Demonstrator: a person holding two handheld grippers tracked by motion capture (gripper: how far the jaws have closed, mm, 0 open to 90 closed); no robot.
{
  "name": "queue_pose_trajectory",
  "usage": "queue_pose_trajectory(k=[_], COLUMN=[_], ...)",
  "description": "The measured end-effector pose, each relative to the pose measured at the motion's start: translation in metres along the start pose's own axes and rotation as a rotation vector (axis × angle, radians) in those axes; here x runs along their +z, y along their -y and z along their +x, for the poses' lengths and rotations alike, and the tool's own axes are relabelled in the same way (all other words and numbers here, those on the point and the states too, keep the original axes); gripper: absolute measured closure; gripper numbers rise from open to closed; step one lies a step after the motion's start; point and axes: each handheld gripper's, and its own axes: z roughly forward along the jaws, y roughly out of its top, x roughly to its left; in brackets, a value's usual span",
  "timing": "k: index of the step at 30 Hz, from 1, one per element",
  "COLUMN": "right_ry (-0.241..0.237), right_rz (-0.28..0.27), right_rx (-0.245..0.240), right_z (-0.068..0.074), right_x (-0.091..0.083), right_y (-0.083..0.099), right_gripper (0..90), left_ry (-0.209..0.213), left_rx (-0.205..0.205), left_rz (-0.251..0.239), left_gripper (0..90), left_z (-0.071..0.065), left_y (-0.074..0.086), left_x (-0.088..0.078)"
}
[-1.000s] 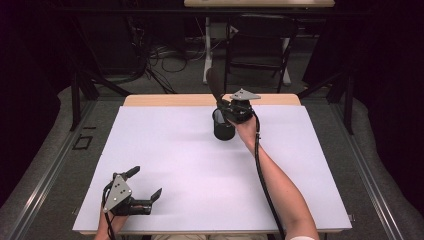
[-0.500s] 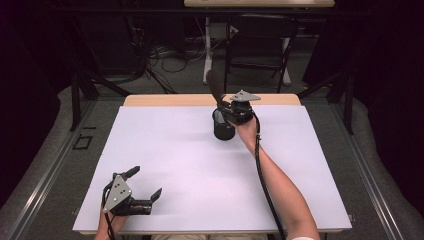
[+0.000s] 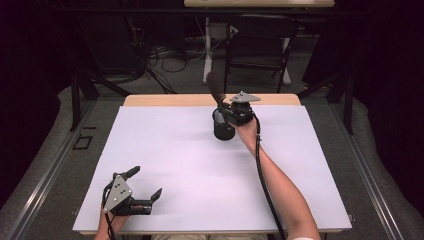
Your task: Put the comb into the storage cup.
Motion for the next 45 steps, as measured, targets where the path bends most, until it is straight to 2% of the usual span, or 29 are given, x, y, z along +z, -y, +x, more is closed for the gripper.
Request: queue_pose_trajectory(k=[13, 21, 24, 26, 31, 33, 38, 45], right_ry=[0.003, 0.018, 0.020, 0.012, -0.004, -0.025, -0.057, -0.083], right_rz=[0.026, 0.048, 0.062, 0.068, 0.093, 0.102, 0.114, 0.102], right_rx=[0.004, -0.013, -0.029, -0.023, -0.010, -0.002, 0.023, 0.022], right_z=[0.001, 0.005, 0.008, 0.010, 0.012, 0.011, 0.010, 0.012], right_x=[0.003, 0.002, -0.001, -0.004, -0.011, -0.014, -0.022, -0.036], right_y=[0.003, 0.005, 0.005, 0.004, 0.000, -0.001, -0.002, -0.002], right_gripper=[71.8, 69.8, 63.4, 54.4, 40.6, 35.3, 28.8, 16.8], left_ry=[0.004, 0.004, 0.004, 0.005, 0.005, 0.005, 0.004, 0.002], left_rx=[0.001, 0.002, 0.002, 0.002, 0.004, 0.003, 0.000, 0.002], left_rz=[0.004, 0.004, 0.004, 0.003, 0.003, 0.003, 0.001, 0.001], left_gripper=[1.5, 1.5, 1.6, 1.6, 1.6, 1.6, 1.6, 1.6], left_z=[0.000, 0.000, 0.000, 0.000, -0.001, -0.001, -0.001, -0.001], left_y=[0.000, 0.000, 0.000, 0.000, 0.000, 0.000, 0.000, 0.000], left_x=[0.000, 0.000, 0.000, 0.000, 0.000, 0.000, 0.000, 0.000])
